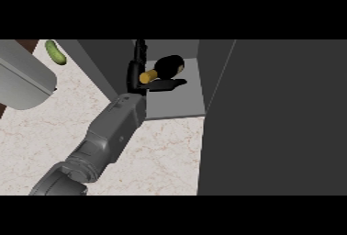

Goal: Pick up the wine, place it into the cabinet and close the cabinet

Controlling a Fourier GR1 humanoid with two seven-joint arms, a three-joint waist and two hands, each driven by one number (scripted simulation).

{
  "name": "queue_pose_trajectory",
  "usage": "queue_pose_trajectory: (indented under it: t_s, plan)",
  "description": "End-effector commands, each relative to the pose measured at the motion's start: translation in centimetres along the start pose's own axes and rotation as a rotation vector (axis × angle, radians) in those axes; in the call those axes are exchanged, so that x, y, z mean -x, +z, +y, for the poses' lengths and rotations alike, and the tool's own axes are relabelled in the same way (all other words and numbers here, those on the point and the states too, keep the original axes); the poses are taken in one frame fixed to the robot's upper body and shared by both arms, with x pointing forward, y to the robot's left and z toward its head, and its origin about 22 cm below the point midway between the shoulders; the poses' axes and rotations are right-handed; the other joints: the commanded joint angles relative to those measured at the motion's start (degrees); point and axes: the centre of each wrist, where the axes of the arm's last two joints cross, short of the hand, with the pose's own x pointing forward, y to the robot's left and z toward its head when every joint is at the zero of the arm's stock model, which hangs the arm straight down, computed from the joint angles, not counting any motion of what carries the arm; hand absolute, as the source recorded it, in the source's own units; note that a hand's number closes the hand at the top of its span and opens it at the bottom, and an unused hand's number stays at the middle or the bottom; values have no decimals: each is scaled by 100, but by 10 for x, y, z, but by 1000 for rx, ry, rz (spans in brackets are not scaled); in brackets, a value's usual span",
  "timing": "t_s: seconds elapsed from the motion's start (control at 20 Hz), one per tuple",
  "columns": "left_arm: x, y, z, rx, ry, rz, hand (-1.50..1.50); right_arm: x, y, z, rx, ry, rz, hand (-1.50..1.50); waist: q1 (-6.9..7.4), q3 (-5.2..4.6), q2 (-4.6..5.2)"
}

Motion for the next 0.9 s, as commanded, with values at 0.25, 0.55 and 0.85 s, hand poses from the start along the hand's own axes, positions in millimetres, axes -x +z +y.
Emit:
queue_pose_trajectory:
  t_s: [0.25,0.55,0.85]
  plan:
    - [29,29,21,-55,107,59,-150,-6,9,5,-6,-35,-11,-150,113,0,-78]
    - [24,26,16,-58,119,43,-150,4,-7,-4,-7,-39,-18,-150,-7,5,-86]
    - [30,41,16,-41,145,54,-150,-9,-2,15,-4,-38,-8,-150,41,-1,-129]
